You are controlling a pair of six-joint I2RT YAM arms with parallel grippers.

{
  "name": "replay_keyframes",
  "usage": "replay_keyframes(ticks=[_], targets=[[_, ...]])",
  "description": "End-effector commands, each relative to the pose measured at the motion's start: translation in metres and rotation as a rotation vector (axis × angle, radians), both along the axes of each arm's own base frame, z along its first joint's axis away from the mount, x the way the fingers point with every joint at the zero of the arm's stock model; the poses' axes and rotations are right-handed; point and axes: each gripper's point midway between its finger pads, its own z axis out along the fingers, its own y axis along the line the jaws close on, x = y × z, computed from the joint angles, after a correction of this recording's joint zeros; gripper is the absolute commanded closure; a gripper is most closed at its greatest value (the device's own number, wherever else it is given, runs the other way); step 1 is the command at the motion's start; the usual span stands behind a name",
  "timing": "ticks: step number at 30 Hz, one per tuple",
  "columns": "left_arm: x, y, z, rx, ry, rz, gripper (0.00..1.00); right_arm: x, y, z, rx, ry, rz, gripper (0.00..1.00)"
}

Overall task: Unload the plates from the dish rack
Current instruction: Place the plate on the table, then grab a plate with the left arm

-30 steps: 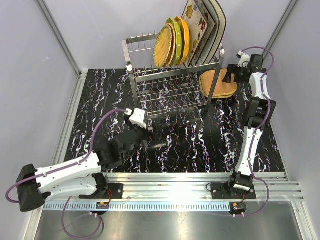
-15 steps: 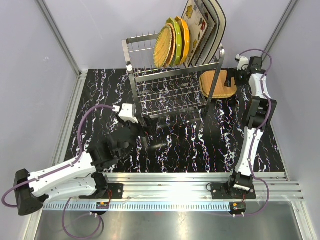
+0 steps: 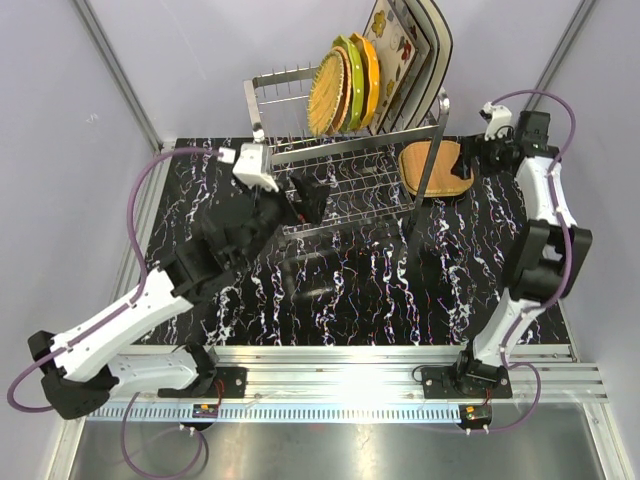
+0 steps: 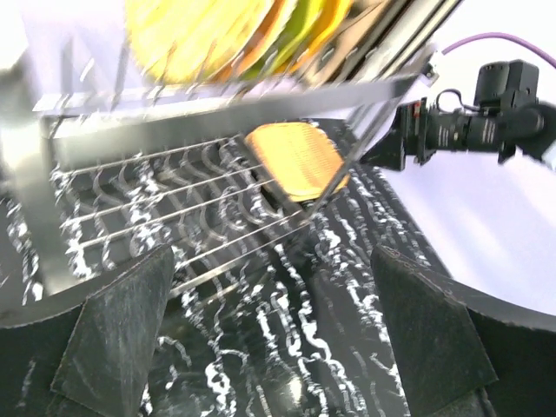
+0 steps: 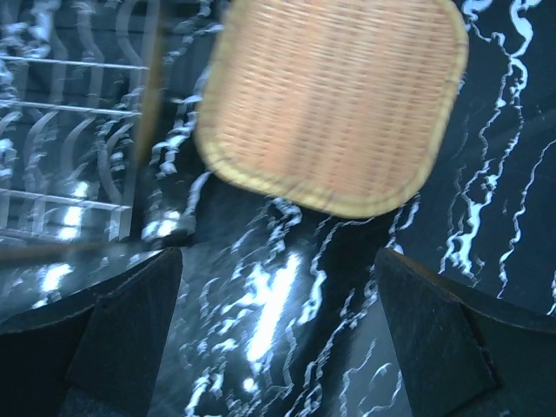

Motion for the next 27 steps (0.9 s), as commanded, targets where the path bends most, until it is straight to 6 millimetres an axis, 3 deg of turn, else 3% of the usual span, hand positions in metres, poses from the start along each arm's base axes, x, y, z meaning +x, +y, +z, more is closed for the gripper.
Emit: replay_keyframes(ticks=[1, 2, 5, 6, 7, 8, 9, 11, 13, 14, 16, 17, 18, 19, 21, 27], targets=[[0.003, -0.010, 0.029, 0.031, 0.001, -0.067, 0.01, -0.036, 0.028, 0.028, 0.065, -0.057, 0.068, 0.00], [0.011, -0.012, 0.046, 0.022, -0.007, -0.060, 0.02, -0.044, 0.032, 0.028, 0.077, -0.053, 0.070, 0.00], [0.027, -0.011, 0.060, 0.062, 0.023, -0.044, 0.07, -0.075, 0.046, 0.029, 0.125, -0.042, 0.079, 0.00], [0.032, -0.011, 0.064, 0.076, 0.023, -0.039, 0.07, -0.086, 0.050, 0.020, 0.145, -0.014, 0.078, 0.00], [0.036, -0.011, 0.068, 0.084, 0.022, -0.035, 0.08, -0.094, 0.055, 0.030, 0.162, -0.032, 0.086, 0.00], [0.040, -0.005, 0.084, 0.074, 0.004, -0.019, 0.08, -0.101, 0.059, 0.031, 0.174, -0.027, 0.091, 0.00], [0.050, -0.011, 0.078, 0.107, 0.016, -0.016, 0.09, -0.111, 0.062, 0.031, 0.188, -0.020, 0.089, 0.00], [0.058, -0.008, 0.095, 0.100, -0.003, -0.008, 0.09, -0.121, 0.068, 0.032, 0.205, -0.018, 0.102, 0.00], [0.075, -0.016, 0.089, 0.134, 0.011, -0.007, 0.11, -0.134, 0.074, 0.032, 0.226, -0.009, 0.111, 0.00], [0.078, -0.013, 0.100, 0.128, -0.002, -0.006, 0.11, -0.138, 0.076, 0.033, 0.232, -0.009, 0.118, 0.00], [0.094, -0.023, 0.091, 0.165, 0.014, -0.012, 0.14, -0.148, 0.082, 0.033, 0.258, 0.003, 0.126, 0.00], [0.096, -0.021, 0.103, 0.158, -0.003, -0.011, 0.16, -0.150, 0.083, 0.031, 0.263, 0.007, 0.126, 0.00], [0.101, -0.024, 0.102, 0.163, -0.001, -0.013, 0.18, -0.155, 0.085, 0.030, 0.274, 0.016, 0.121, 0.00], [0.111, -0.031, 0.094, 0.179, 0.012, -0.015, 0.20, -0.157, 0.085, 0.028, 0.281, 0.026, 0.119, 0.00], [0.118, -0.031, 0.102, 0.179, -0.005, -0.010, 0.25, -0.161, 0.087, 0.022, 0.294, 0.042, 0.114, 0.00], [0.144, -0.037, 0.091, 0.230, -0.020, 0.029, 0.38, -0.166, 0.091, 0.017, 0.322, 0.058, 0.105, 0.00]])
